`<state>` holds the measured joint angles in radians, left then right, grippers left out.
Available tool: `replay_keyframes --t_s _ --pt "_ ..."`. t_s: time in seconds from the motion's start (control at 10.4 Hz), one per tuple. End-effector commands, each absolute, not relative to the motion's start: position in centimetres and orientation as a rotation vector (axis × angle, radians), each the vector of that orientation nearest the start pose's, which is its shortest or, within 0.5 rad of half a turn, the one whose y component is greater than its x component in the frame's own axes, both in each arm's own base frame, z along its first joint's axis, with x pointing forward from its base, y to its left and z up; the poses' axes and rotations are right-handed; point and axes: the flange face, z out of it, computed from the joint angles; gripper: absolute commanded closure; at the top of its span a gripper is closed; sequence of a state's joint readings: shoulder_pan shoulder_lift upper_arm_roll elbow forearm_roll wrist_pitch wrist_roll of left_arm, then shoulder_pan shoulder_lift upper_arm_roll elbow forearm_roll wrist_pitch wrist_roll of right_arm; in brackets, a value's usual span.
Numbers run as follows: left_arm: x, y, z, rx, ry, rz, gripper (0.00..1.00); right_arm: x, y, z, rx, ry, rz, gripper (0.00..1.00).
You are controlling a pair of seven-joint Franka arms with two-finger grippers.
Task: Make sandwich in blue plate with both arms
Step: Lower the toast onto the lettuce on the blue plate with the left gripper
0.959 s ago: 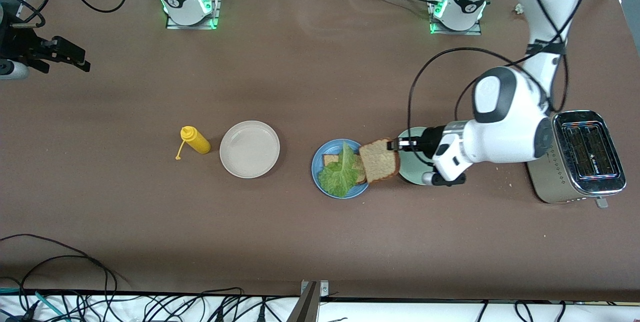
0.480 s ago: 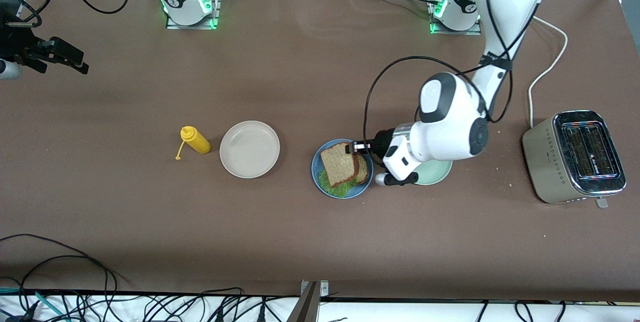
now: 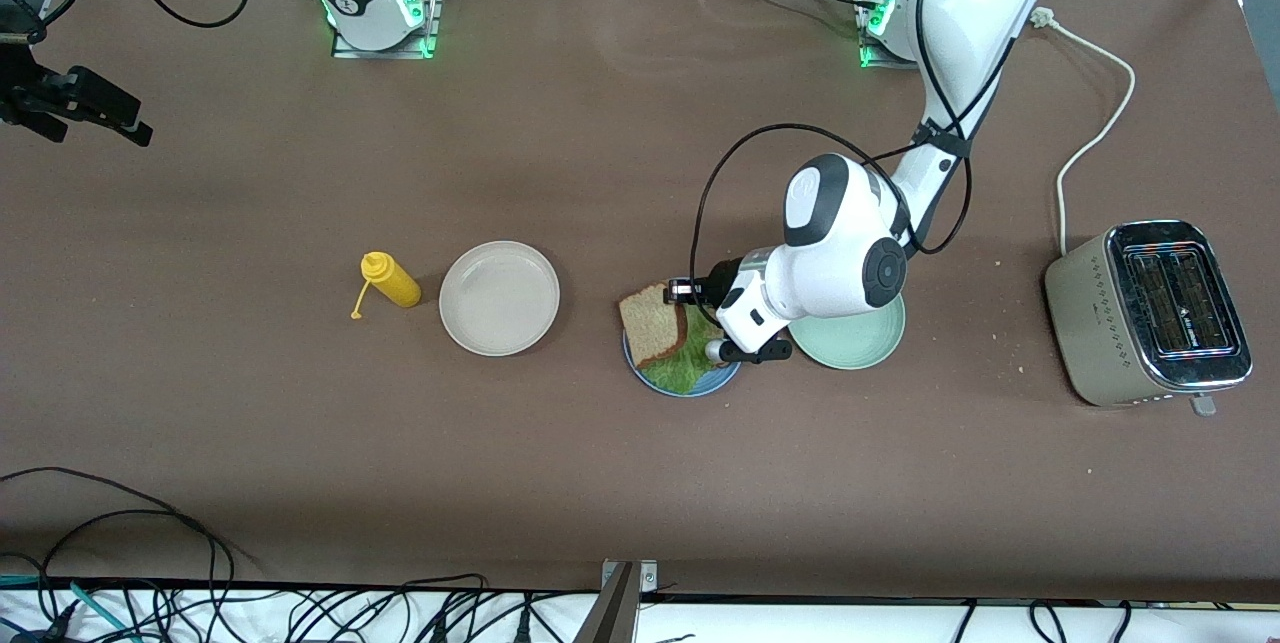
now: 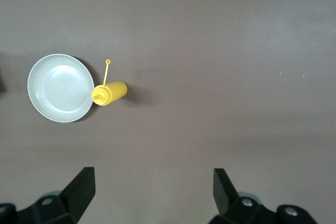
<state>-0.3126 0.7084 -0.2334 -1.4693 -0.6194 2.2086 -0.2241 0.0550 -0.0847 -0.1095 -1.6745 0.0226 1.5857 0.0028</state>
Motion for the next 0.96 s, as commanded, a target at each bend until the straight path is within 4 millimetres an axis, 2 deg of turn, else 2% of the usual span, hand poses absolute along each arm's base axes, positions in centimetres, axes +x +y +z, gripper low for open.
replay_keyframes --t_s 0.0,0.19,0.38,0.48,0.67,0.77,0.86 --pt "63.9 -35.7 28.4 2.537 0.052 -0.216 1.00 53.1 -2.8 62.9 -3.117 0.102 0.012 0.00" --pt "64.3 -34.1 27.8 2.540 0.014 -0.214 1.00 53.1 -2.8 62.9 -3.117 0.102 0.007 0.00" --pt "64.1 -32.6 26.2 2.552 0.045 -0.254 1.00 53.1 -2.8 63.0 -3.117 0.102 0.007 0.00" --pt "64.0 -32.7 26.0 2.552 0.050 -0.260 0.95 53.1 -2.8 63.0 -3.117 0.102 0.007 0.00" --pt "63.7 -32.6 25.3 2.555 0.050 -0.274 0.63 53.1 -2.8 63.0 -3.117 0.102 0.005 0.00" --pt "63.2 -32.3 24.5 2.568 0.043 -0.290 0.01 53.1 -2.8 62.9 -3.115 0.102 0.009 0.00" --pt "63.2 -32.2 24.4 2.570 0.039 -0.290 0.00 53.0 -2.9 62.9 -3.116 0.105 0.012 0.00"
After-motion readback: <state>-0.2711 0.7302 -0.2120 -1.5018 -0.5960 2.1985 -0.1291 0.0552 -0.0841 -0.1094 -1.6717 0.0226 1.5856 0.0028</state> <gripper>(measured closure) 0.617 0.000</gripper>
